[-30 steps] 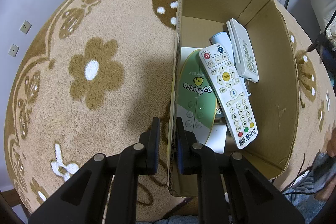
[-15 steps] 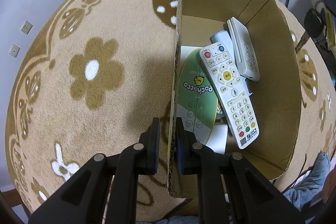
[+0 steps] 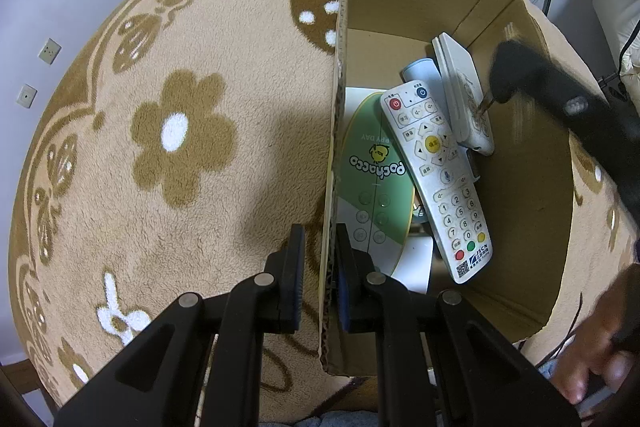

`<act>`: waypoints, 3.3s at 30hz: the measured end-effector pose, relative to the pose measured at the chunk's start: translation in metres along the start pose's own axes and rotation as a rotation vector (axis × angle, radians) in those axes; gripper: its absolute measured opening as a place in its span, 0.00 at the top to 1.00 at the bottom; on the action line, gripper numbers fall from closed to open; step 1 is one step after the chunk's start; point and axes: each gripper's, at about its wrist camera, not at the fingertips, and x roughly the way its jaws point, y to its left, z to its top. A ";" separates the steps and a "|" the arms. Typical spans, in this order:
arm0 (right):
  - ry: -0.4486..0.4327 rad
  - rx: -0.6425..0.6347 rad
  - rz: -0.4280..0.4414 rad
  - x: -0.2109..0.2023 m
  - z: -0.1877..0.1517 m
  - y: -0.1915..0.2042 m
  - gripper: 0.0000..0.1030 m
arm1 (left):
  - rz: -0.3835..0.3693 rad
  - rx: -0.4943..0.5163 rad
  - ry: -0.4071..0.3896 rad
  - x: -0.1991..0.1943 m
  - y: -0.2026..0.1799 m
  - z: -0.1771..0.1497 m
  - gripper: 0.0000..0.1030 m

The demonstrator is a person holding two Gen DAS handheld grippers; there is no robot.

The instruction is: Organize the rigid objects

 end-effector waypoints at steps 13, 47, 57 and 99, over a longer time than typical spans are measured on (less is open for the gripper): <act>0.041 -0.074 -0.085 0.004 -0.006 0.010 0.66 | -0.006 -0.002 0.001 0.000 0.000 0.000 0.86; -0.017 0.126 -0.394 -0.030 -0.021 -0.091 0.04 | -0.010 -0.003 0.002 0.000 0.001 -0.001 0.87; 0.062 0.249 -0.292 -0.010 -0.039 -0.119 0.04 | -0.010 -0.001 0.002 -0.001 0.001 -0.001 0.87; 0.225 0.133 -0.473 0.027 -0.053 -0.118 0.87 | -0.014 -0.001 0.003 0.000 0.002 -0.001 0.87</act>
